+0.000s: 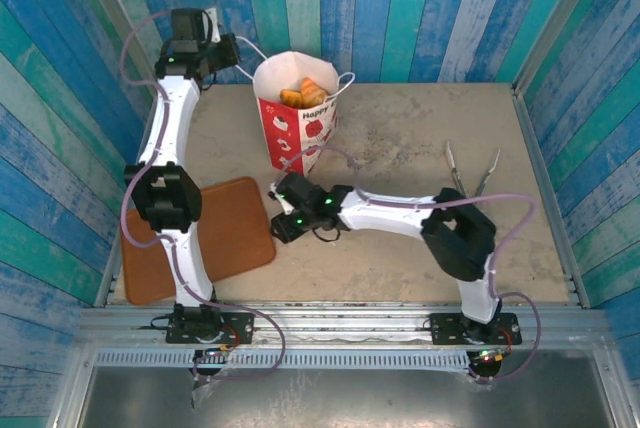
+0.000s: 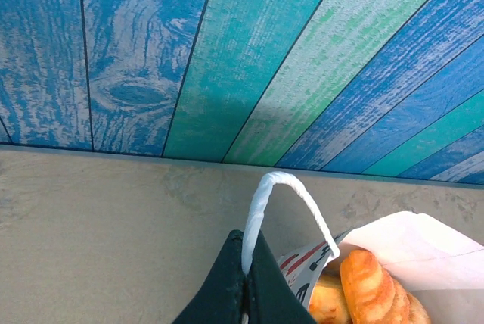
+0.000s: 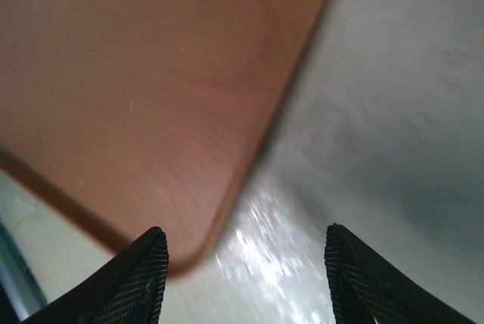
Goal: Take the fake bread out of the paper bag
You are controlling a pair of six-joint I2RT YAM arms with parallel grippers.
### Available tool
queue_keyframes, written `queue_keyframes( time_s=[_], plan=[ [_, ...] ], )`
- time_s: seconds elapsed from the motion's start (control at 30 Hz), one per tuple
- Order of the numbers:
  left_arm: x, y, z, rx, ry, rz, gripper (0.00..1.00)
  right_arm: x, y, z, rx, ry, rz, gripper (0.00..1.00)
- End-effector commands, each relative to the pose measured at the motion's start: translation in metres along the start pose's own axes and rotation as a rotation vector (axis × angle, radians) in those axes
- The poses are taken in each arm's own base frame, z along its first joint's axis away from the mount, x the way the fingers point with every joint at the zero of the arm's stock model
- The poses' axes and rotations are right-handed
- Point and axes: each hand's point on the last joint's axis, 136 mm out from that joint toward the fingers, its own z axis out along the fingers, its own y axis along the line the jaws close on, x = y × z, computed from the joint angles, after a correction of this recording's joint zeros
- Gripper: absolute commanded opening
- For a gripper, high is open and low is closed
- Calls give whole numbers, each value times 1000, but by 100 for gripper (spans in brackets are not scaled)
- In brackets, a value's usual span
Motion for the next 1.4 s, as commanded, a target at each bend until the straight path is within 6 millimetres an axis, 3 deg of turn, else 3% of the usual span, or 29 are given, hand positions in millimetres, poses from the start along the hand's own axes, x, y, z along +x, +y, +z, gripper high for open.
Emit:
queue_keyframes(
  time_s=[0.0,0.17,0.3,0.43,0.63,0.87,1.1,1.37],
  plan=[
    [-41,-31,-53,68,-119,14,0,-3,-8,23,88,23,-11,55],
    [-41,-35,-54,95,-120,5,0,-16,-11,55,144,61,-26,48],
    [-43,-37,-57,101,-126,9,0,-17,-13,68,181,85,-40,43],
    [-43,-39,-62,102,-130,18,0,-9,-21,69,223,114,-62,37],
    [-43,-40,-69,101,-137,24,0,11,-35,60,264,159,-107,17],
    [-50,-42,-81,88,-167,30,0,49,-53,23,294,217,-146,8],
    [-58,-41,-91,60,-199,39,0,108,-105,-29,349,259,12,7],
    [-60,-33,-99,3,-216,33,0,150,-172,-82,467,254,207,7]
  ],
)
